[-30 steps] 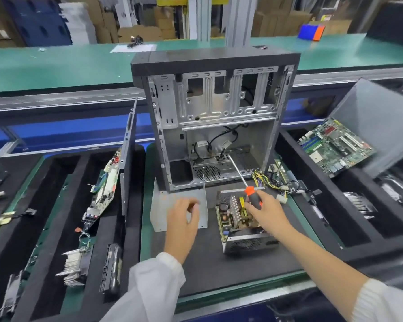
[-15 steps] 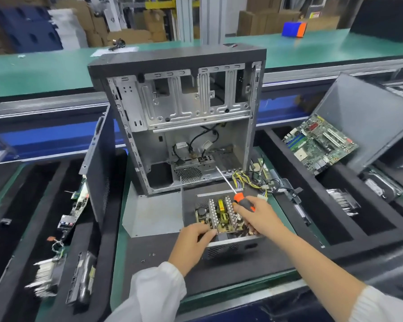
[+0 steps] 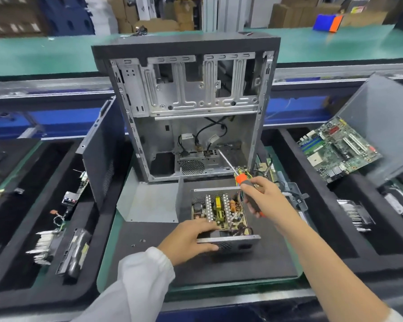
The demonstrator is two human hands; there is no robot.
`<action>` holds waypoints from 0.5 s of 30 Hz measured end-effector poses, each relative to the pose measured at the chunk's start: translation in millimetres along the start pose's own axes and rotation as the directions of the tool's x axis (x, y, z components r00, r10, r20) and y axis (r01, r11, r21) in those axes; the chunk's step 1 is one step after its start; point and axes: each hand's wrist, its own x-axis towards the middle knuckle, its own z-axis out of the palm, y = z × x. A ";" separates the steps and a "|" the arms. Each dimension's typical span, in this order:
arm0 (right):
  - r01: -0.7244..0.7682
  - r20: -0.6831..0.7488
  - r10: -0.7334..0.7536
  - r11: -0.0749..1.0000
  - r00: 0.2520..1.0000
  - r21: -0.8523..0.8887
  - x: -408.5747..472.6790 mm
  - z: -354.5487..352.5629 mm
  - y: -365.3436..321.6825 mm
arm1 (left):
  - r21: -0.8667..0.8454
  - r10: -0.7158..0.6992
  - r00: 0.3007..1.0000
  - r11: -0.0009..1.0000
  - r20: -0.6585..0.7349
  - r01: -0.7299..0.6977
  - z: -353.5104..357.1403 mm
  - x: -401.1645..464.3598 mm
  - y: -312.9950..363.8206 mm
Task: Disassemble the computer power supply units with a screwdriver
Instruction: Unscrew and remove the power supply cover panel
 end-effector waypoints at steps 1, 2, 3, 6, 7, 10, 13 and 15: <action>0.005 -0.001 -0.005 1.000 1.000 0.030 -3.1 -1.8 -1.6 | -0.051 -0.010 1.000 0.999 -0.021 0.009 -3.8 0.3 1.5; 0.019 -0.005 -0.019 0.999 1.000 0.046 -6.8 -4.1 -4.4 | -0.136 -0.022 0.999 0.991 -0.048 0.016 -9.6 1.2 3.9; 0.038 -0.015 -0.037 0.998 0.999 0.051 -10.8 -6.9 -8.7 | -0.240 -0.037 0.996 0.971 -0.080 0.017 -17.0 3.9 6.9; 0.102 -0.067 -0.098 0.993 0.993 0.067 -23.5 -15.9 -28.7 | -0.447 -0.060 0.988 0.895 -0.145 -0.011 -42.5 14.5 18.4; 0.123 -0.081 -0.118 0.991 0.990 0.061 -27.7 -19.7 -37.5 | -0.491 -0.062 0.988 0.871 -0.142 -0.016 -48.1 17.3 22.6; 0.176 -0.093 -0.184 0.981 0.978 -0.084 -42.7 -32.7 -66.4 | -0.617 -0.123 0.990 0.785 -0.074 0.051 -52.1 21.6 28.0; 0.230 -0.078 -0.279 0.897 0.957 -0.377 -57.8 -45.8 -91.1 | -0.711 -0.206 0.977 0.695 -0.056 0.106 -48.9 24.0 24.5; 0.215 -0.029 -0.274 0.811 0.961 -0.545 -65.9 -50.5 -104.6 | -0.741 -0.246 0.967 0.661 -0.071 0.114 -47.2 26.2 21.8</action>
